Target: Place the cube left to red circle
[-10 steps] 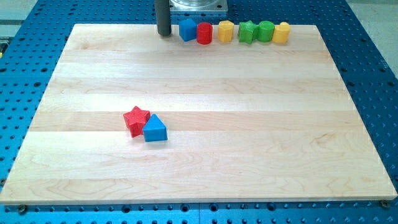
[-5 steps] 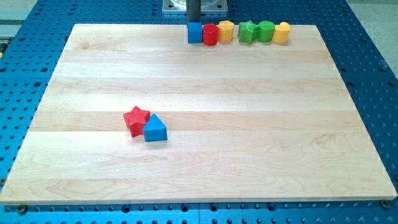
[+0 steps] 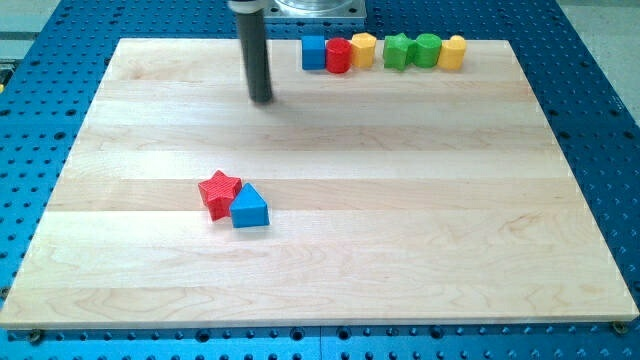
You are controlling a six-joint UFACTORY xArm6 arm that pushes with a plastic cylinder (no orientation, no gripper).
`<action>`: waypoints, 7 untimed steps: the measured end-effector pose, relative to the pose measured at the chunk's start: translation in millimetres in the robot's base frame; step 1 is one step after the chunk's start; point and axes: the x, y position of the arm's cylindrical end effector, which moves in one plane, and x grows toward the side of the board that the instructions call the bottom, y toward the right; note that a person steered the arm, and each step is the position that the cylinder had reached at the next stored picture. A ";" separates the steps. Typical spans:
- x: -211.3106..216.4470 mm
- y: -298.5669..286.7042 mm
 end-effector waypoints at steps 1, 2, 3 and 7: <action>-22.6 30.2; -28.7 41.7; -28.7 47.8; -46.4 85.4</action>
